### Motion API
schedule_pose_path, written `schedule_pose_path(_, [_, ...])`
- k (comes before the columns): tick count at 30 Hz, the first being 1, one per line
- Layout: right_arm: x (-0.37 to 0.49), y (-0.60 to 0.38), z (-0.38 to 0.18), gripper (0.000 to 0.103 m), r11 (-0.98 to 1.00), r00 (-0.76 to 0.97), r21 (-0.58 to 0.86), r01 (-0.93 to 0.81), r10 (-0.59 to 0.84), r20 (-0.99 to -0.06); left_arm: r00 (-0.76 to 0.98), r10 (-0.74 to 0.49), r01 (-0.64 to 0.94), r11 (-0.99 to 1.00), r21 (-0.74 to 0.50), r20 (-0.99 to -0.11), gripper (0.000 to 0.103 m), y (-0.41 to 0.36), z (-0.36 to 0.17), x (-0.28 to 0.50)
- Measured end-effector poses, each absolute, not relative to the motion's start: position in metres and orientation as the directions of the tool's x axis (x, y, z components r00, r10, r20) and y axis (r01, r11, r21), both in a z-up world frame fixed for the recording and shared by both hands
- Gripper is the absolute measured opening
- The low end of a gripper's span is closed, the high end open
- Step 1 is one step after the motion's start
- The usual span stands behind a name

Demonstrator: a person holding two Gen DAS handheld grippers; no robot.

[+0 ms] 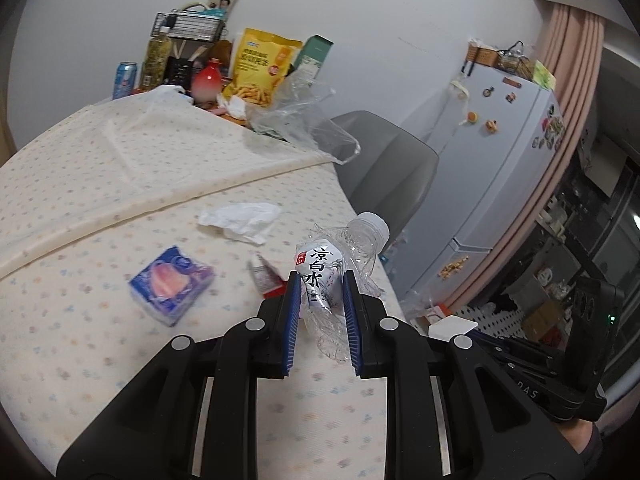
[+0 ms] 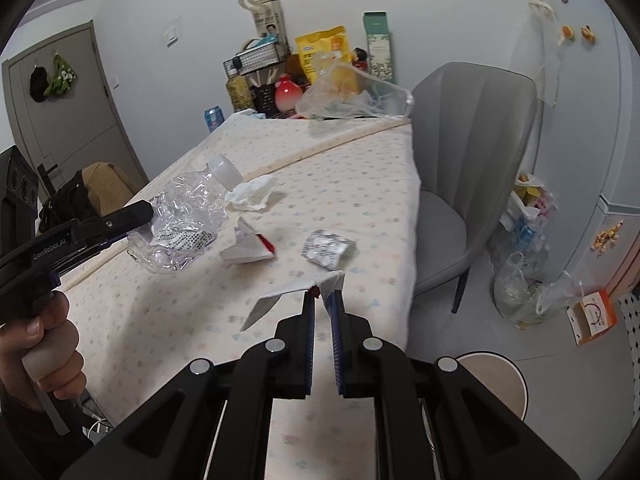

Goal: Collect trash
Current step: 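Carry the bottle in the left tool and paper in the right tool over the bin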

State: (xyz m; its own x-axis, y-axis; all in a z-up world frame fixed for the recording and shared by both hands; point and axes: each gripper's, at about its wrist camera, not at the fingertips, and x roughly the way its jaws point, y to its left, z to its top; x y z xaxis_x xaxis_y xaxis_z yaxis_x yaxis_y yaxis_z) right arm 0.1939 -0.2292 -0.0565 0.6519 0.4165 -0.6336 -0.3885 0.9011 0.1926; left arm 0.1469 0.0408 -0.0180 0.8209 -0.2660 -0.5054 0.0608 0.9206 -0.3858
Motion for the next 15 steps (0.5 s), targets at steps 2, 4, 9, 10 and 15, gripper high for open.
schedule_pose_path(2, [0.193,-0.242,-0.056,0.009,0.909,0.663,0.198,-0.367,0.405,-0.629,0.814,-0.281,0.08,0.921,-0.382,-0.508,0.021,0.029,-0.018,0.152])
schedule_pose_path(4, [0.192,-0.254,-0.057,0.009,0.916,0.672,0.206,-0.345,0.394,-0.627,0.808,-0.295,0.1,0.922,-0.375,-0.51,0.021,0.017,-0.017,0.157])
schedule_pose_path(9, [0.193,-0.286,-0.063,0.009,0.93,0.69,0.228,-0.288,0.366,-0.625,0.791,-0.325,0.143,0.922,-0.36,-0.518,0.021,-0.011,-0.015,0.167])
schedule_pose_path(10, [0.192,-0.291,-0.065,0.009,0.932,0.692,0.231,-0.278,0.361,-0.625,0.789,-0.33,0.149,0.922,-0.358,-0.519,0.021,-0.015,-0.015,0.168])
schedule_pose_path(15, [0.194,-0.32,-0.074,0.009,0.945,0.703,0.246,-0.216,0.325,-0.632,0.763,-0.364,0.197,0.918,-0.344,-0.534,0.021,-0.046,-0.018,0.18])
